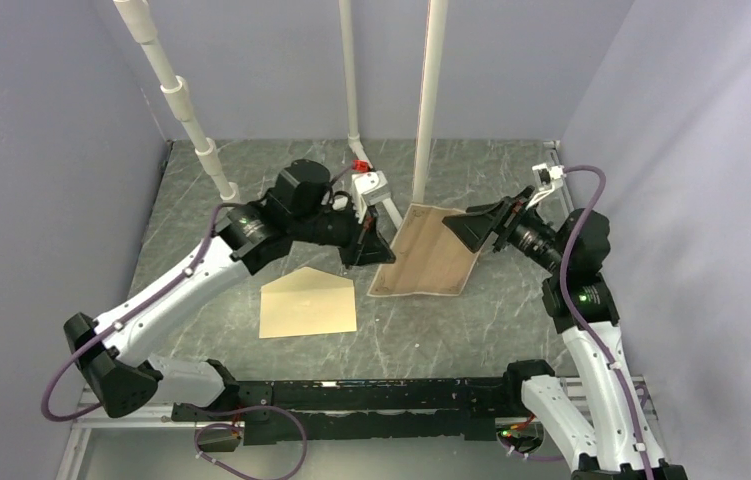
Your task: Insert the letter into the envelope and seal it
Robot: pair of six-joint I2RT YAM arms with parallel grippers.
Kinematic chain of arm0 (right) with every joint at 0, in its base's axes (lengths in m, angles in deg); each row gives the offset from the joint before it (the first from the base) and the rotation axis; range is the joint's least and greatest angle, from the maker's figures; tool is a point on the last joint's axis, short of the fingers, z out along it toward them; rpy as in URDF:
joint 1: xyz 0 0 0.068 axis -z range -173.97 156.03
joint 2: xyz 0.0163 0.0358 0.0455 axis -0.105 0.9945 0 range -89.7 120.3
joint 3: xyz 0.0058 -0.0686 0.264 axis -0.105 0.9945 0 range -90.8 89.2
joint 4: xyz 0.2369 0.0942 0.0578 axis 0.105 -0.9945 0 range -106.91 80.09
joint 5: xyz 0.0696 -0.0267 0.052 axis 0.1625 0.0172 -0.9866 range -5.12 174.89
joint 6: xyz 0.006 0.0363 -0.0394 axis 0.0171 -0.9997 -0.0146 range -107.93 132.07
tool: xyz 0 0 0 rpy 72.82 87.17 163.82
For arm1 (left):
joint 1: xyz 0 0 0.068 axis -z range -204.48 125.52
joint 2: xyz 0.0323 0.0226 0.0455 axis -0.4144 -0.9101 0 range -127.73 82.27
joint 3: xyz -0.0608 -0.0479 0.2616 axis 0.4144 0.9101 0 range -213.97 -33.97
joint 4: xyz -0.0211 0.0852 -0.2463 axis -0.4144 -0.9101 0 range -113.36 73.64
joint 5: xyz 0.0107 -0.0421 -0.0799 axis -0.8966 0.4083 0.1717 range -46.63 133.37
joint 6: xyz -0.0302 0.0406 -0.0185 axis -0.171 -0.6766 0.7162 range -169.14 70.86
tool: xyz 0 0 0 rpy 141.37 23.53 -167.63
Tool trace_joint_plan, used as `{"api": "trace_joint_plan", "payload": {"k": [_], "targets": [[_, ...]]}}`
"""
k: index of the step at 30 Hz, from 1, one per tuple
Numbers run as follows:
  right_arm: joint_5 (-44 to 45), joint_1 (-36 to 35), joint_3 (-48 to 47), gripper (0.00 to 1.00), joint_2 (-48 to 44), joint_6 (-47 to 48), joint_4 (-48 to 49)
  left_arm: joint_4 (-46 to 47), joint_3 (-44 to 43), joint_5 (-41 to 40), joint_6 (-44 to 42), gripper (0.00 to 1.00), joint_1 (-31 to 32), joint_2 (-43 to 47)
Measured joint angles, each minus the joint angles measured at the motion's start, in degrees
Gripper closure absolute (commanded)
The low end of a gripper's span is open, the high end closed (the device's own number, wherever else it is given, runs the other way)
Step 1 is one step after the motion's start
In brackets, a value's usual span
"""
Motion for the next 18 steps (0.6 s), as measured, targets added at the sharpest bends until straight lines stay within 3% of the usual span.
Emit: {"api": "trace_joint_plan", "payload": {"k": [5, 9, 13, 18], "targets": [[-10.5, 0.0, -3.3, 0.0, 0.4, 7.2, 3.7, -9.0, -7.8, 3.8, -10.3, 0.98, -3.8, 0.7], [-17.3, -0.3, -9.4, 0.0, 3.8, 15.6, -0.4, -14.9, -12.9, 7.1, -17.6, 0.97, -7.7, -0.5], [-18.0, -1.1, -15.8, 0.01, 7.5, 23.3, -6.6, -20.9, -15.4, 9.2, -23.6, 0.98, -8.3, -1.3], [-17.7, -1.8, -16.7, 0.06, 8.9, 28.2, -11.5, -26.6, -16.7, 10.4, -29.1, 0.98, -8.8, -2.1]]}}
